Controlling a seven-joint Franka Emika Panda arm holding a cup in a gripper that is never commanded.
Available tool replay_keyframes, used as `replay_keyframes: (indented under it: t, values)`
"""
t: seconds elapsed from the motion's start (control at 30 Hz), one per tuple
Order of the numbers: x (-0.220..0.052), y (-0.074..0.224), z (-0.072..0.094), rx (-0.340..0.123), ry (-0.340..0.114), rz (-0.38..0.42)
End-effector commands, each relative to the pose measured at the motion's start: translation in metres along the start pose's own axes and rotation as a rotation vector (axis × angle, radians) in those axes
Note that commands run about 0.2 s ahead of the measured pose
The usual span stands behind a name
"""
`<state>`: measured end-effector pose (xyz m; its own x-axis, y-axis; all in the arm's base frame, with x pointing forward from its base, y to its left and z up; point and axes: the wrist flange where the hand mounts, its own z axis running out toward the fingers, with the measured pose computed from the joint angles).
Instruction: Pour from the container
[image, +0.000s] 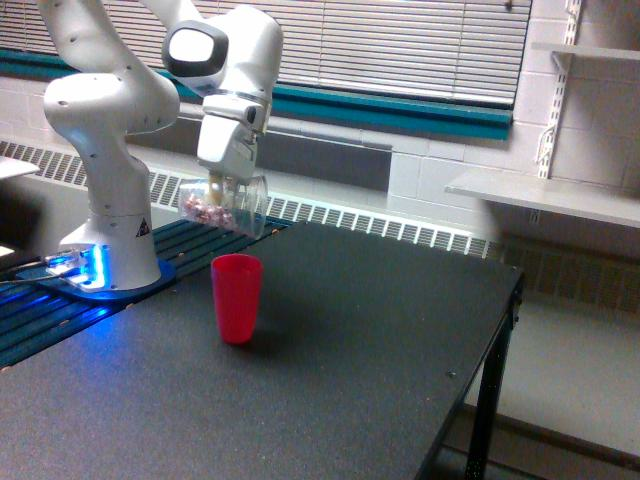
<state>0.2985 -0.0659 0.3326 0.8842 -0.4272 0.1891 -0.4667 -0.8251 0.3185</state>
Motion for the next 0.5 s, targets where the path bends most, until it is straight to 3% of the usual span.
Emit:
replay_keyframes:
  t: [0.03,0.5]
  values:
    - [-0.0149,0.0039,0.0121,-0.021,-0.054,0.032]
    - [-0.0236,-0.0059,0.0173,-0.058,-0.082,0.015]
